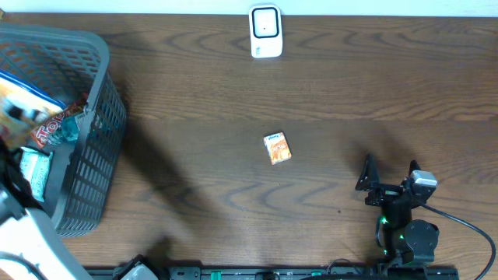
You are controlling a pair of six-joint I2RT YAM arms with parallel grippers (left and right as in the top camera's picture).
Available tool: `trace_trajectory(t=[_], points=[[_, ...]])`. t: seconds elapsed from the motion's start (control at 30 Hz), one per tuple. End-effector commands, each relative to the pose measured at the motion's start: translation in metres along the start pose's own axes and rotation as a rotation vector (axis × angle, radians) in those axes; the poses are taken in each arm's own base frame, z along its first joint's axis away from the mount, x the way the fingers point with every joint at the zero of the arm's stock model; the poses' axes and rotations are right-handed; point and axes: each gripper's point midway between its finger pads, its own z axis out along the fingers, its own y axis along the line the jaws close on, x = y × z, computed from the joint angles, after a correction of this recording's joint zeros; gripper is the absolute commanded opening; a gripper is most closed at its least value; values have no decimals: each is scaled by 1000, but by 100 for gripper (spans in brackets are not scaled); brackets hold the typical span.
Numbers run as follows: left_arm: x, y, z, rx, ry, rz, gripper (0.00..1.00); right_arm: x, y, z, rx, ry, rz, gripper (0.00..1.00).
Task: Scan the item barcode
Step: 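Reach the left gripper back into the basket and grasp the cream snack bag, then lift the cream snack bag out and place it beside the tissue pack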
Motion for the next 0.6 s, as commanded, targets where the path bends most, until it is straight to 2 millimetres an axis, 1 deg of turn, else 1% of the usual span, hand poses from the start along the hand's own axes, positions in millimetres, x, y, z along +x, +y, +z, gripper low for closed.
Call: trace_trajectory(t=[0.0,0.03,0.1,0.2,0.23,0.3,0.37,0.43,0.47,0.53,0.57], points=[[-6,-32,-19,143,-17,-3,7,1,1,0,-6,4,9,99],[-1,-44,-22,197,13,-1,8,1,1,0,-6,4,9,99],[17,-67,-28,302,114,14,8,1,1,0,-6,4,9,99],[60,-109,-52,512,346,76,8,1,1,0,-6,4,9,99],[73,-119,-61,569,408,99,8,1,1,0,-6,4,9,99],[105,-136,-84,686,556,157,8,1,1,0,-6,4,9,99],[132,-141,-101,740,662,198,8,1,1,0,-6,4,10,99],[161,-139,-118,784,748,282,8,1,1,0,-6,4,9,99],[174,-138,-124,807,776,331,8,1,1,0,-6,4,9,99],[206,-129,-140,853,841,457,8,1,1,0,-6,4,9,99],[217,-125,-144,869,861,506,8,1,1,0,-6,4,9,99]])
